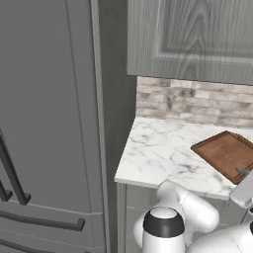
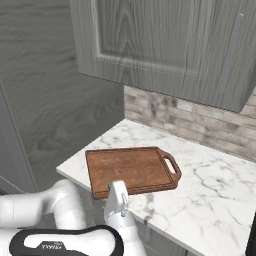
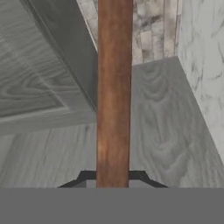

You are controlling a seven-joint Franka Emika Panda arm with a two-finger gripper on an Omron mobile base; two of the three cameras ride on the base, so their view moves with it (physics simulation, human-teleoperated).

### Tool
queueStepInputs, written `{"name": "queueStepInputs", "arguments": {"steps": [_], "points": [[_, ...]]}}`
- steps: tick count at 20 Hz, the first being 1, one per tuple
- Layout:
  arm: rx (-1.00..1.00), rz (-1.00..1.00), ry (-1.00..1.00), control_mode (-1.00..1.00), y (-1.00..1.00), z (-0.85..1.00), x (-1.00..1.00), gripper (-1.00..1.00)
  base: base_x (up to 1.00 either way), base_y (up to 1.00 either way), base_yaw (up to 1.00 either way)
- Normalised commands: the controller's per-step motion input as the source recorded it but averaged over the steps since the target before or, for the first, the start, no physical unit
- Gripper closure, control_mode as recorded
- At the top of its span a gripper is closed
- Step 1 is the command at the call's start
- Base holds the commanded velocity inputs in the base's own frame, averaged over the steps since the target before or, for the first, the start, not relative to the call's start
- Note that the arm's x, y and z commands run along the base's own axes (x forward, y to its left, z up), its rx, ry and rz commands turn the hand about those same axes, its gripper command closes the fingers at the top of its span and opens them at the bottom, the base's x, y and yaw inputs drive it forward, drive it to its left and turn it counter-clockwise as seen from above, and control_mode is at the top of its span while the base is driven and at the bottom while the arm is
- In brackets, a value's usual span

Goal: Move the cutting board and knife to the sink. Then move spray from the cabinet to the counter.

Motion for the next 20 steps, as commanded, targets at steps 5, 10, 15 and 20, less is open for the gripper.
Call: {"name": "queueStepInputs", "arguments": {"steps": [5, 10, 15, 20], "points": [[-0.04, 0.0, 0.1, -1.0, 0.11, 0.65, 0.05, 1.0, 0.0, 0.0, 0.0], [-0.02, -0.02, 0.01, -1.0, 0.09, 0.11, -0.1, 1.0, 0.0, 0.0, 0.0], [-0.01, -0.05, 0.11, -1.0, 0.21, 0.25, -0.08, 1.0, 0.0, 0.0, 0.0], [-0.02, -0.01, 0.08, -1.0, 0.18, 0.41, 0.0, 1.0, 0.0, 0.0, 0.0]]}}
